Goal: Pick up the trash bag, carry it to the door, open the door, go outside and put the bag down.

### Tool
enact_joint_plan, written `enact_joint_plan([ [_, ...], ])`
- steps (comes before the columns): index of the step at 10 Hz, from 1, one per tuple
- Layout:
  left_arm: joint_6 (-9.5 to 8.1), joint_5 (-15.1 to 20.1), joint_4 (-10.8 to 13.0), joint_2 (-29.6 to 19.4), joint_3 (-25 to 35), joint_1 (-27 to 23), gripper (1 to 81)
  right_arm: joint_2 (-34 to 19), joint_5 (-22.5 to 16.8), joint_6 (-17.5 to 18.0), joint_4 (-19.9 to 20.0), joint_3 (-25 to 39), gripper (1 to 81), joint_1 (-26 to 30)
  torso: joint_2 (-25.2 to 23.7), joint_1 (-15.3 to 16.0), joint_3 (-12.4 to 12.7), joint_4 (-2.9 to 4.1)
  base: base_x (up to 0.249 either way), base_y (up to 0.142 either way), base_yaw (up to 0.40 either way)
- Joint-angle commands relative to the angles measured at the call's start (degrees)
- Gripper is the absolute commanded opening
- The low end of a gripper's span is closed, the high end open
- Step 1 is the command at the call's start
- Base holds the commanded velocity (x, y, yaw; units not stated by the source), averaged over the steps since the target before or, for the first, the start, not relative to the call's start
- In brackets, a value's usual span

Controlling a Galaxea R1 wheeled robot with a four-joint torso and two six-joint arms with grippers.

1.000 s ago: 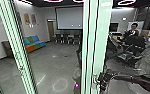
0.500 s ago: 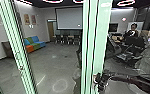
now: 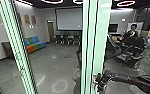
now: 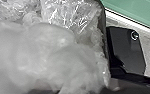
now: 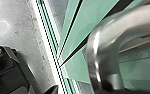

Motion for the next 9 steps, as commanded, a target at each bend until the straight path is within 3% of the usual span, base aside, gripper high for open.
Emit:
enact_joint_plan([
  [1,-0.12,3.0,-0.3,-0.6,0.1,-2.6,1.0,0.8,0.1,0.9,2.5,-1.5,81.1,-0.4,0.0,0.1,0.0,0.00,0.000,0.000,0.000],
  [4,-0.12,3.0,-0.3,-0.6,0.1,-2.6,1.0,0.1,2.4,0.9,3.9,-2.2,81.1,-1.6,0.0,0.1,0.0,-0.02,0.000,0.000,0.000],
  [6,-0.21,3.0,-0.3,-0.7,0.1,-2.6,1.0,-1.7,4.8,0.8,9.1,-2.4,81.1,-1.7,-0.1,0.1,0.1,-0.05,0.000,0.000,0.000],
  [9,-0.21,3.0,-0.3,-0.6,-0.3,-2.6,1.0,-4.0,9.5,1.9,13.0,-2.7,81.1,-4.0,-0.1,0.1,0.1,-0.07,0.000,0.000,0.000],
])
